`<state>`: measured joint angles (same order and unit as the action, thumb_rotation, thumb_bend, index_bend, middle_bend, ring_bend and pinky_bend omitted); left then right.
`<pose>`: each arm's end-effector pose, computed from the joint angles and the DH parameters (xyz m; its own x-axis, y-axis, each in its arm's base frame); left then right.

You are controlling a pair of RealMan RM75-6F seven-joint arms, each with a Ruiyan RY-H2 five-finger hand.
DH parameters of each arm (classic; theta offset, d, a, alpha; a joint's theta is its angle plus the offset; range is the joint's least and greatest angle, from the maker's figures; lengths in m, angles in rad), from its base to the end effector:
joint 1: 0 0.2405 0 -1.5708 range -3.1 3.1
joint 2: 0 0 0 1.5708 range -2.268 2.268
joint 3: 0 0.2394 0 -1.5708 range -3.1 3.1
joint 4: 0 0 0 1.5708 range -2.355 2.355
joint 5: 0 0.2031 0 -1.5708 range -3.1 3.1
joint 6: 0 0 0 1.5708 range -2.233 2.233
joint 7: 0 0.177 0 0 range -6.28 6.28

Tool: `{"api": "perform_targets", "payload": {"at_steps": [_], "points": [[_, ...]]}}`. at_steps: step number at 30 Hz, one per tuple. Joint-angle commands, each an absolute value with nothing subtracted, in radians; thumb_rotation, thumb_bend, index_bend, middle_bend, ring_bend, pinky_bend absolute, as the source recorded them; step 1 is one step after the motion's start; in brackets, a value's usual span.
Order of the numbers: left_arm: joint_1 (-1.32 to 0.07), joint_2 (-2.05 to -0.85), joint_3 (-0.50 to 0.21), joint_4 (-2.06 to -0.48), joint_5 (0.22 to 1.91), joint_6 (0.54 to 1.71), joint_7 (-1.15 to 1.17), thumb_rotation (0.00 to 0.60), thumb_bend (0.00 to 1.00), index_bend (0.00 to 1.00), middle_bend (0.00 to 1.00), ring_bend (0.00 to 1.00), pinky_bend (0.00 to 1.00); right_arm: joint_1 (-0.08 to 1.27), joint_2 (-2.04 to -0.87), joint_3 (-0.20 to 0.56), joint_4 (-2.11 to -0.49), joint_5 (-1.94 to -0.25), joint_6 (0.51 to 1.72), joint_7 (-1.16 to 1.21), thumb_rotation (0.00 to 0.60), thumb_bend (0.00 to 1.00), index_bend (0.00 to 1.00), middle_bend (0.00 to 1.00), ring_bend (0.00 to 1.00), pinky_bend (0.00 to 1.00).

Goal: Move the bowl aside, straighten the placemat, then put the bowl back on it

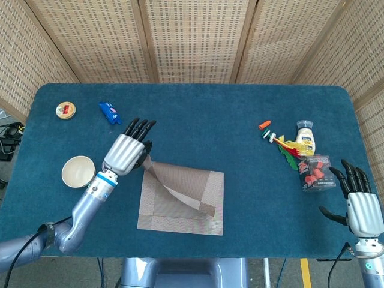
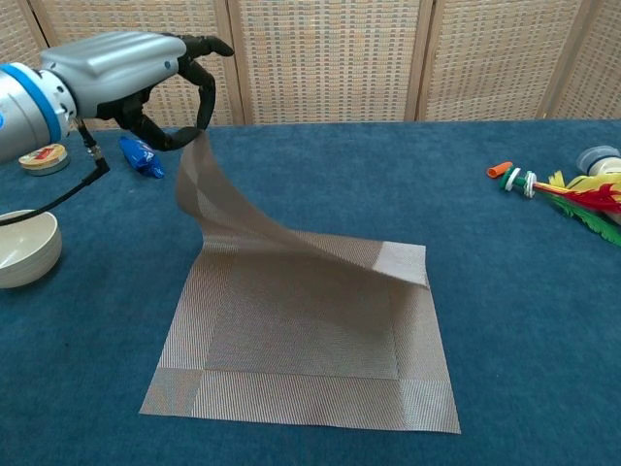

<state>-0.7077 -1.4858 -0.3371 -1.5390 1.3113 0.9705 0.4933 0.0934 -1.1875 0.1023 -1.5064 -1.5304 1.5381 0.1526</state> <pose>-0.0808 0.3758 0.0276 0.5393 -0.0249 0.8418 0.7308 -0.4829 -0.4825 -0.2920 -0.2253 0.1626 0.2803 0.1023 0.9545 -0.9565 -0.0538 0.2866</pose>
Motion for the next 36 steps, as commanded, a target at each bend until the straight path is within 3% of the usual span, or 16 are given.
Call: {"api": "perform_targets", "payload": {"at_steps": [1, 14, 16, 18, 21, 24, 31, 36], "points": [[-0.773, -1.522, -0.384, -1.447, 1.234, 0.933, 0.5, 0.6, 0.53, 0.62, 0.0, 0.0, 0.0, 0.098, -1.195, 0.101, -1.5, -1.527, 1.53, 0.143, 0.6, 0.15, 0.17, 0.0, 0.0, 0.11], [-0.921, -1.669, -0.408, -1.006, 1.079, 0.877, 0.525, 0.6, 0.53, 0.58, 0.0, 0.0, 0.0, 0.113, -1.215, 0.117, -1.461, -1.476, 1.486, 0.134, 0.6, 0.15, 0.17, 0.0, 0.0, 0.11], [-0.932, -1.68, -0.401, -0.97, 1.07, 0.863, 0.518, 0.6, 0.49, 0.48, 0.0, 0.0, 0.0, 0.115, -1.218, 0.118, -1.456, -1.473, 1.482, 0.132, 0.6, 0.15, 0.17, 0.0, 0.0, 0.11], [-0.939, -1.687, -0.39, -0.948, 1.065, 0.851, 0.511, 0.6, 0.36, 0.25, 0.0, 0.0, 0.0, 0.118, -1.222, 0.117, -1.451, -1.469, 1.476, 0.129, 0.6, 0.15, 0.17, 0.0, 0.0, 0.11], [-0.939, -1.688, -0.37, -0.934, 1.075, 0.857, 0.499, 0.6, 0.18, 0.02, 0.0, 0.0, 0.0, 0.12, -1.225, 0.116, -1.448, -1.467, 1.469, 0.124, 0.6, 0.15, 0.17, 0.0, 0.0, 0.11], [-0.933, -1.681, -0.354, -0.931, 1.088, 0.862, 0.478, 0.6, 0.13, 0.0, 0.0, 0.0, 0.0, 0.122, -1.228, 0.114, -1.447, -1.468, 1.465, 0.119, 0.6, 0.15, 0.17, 0.0, 0.0, 0.11], [-0.864, -1.602, -0.314, -1.038, 1.132, 0.924, 0.38, 0.6, 0.13, 0.0, 0.0, 0.0, 0.0, 0.127, -1.234, 0.109, -1.439, -1.469, 1.454, 0.119, 0.6, 0.15, 0.17, 0.0, 0.0, 0.11], [-0.751, -1.496, -0.244, -1.195, 1.242, 1.079, 0.316, 0.6, 0.13, 0.0, 0.0, 0.0, 0.0, 0.131, -1.24, 0.103, -1.432, -1.476, 1.447, 0.119, 0.6, 0.15, 0.17, 0.0, 0.0, 0.11]]}}
